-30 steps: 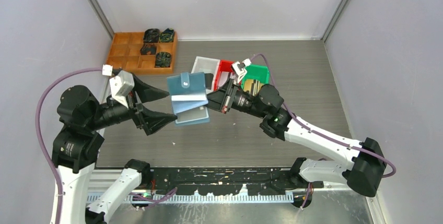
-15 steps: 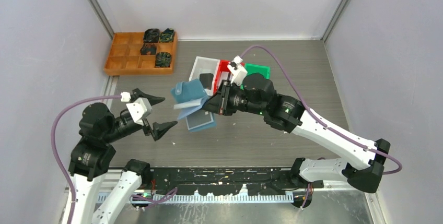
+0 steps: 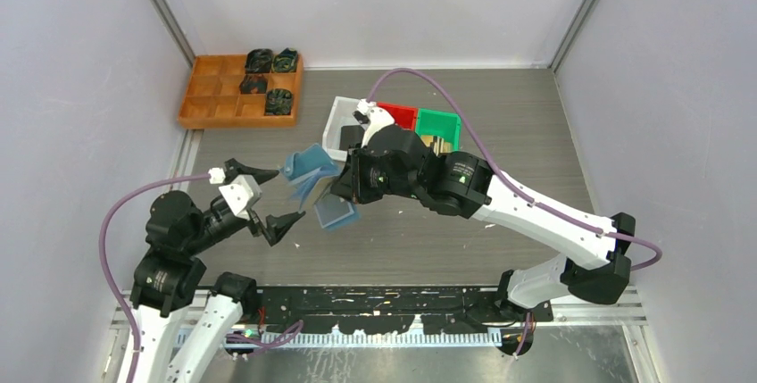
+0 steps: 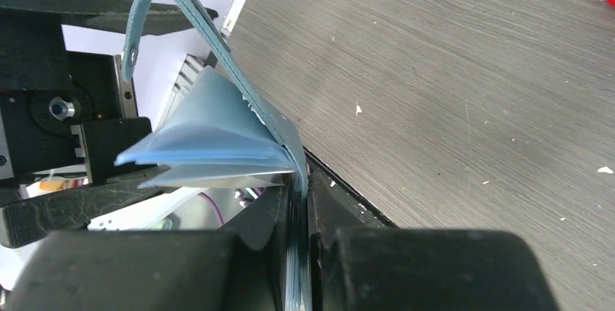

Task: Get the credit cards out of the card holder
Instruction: Remove the credit card from the card holder.

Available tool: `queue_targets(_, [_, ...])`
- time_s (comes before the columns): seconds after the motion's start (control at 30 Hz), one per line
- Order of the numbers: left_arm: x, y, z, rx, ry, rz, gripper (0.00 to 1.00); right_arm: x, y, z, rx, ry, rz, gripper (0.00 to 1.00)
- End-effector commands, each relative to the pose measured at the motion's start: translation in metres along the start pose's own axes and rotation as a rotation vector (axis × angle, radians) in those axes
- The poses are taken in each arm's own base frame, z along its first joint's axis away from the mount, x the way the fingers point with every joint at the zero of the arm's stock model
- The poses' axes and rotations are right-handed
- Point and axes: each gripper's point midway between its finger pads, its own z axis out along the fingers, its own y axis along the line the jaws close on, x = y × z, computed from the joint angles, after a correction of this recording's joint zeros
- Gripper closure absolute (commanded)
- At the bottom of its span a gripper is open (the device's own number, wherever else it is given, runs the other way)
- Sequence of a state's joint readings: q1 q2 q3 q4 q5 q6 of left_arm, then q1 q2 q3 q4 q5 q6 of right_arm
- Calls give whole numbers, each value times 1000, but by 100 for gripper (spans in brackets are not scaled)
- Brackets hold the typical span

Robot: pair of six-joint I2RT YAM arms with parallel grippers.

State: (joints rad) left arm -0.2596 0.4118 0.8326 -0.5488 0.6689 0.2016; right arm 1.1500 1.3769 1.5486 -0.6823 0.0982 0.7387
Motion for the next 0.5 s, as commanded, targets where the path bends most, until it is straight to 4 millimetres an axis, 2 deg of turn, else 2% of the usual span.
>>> queue_targets(0.0, [-31, 16, -4, -85, -77, 52, 0, -5, 3, -6, 24, -28, -55, 99])
queue_targets(0.03, [-23, 7, -5, -41, -35, 15, 0, -6, -1, -7, 40, -32, -59, 99])
queue_targets(0.13, [-10, -40, -16, 200, 28, -8, 0, -10, -12, -12, 99, -50, -74, 99])
queue_targets(0.2, [-8, -56, -20, 271, 21, -53, 0, -11, -15, -14, 124, -56, -92, 99])
queue_targets(0.27, [-12, -58, -19, 273, 1, -78, 0, -7, -14, -13, 135, -50, -113, 99])
queue_targets(0.47, [-29, -41, -7, 222, -23, -147, 7, 5, 2, -4, 114, -8, -147, 99])
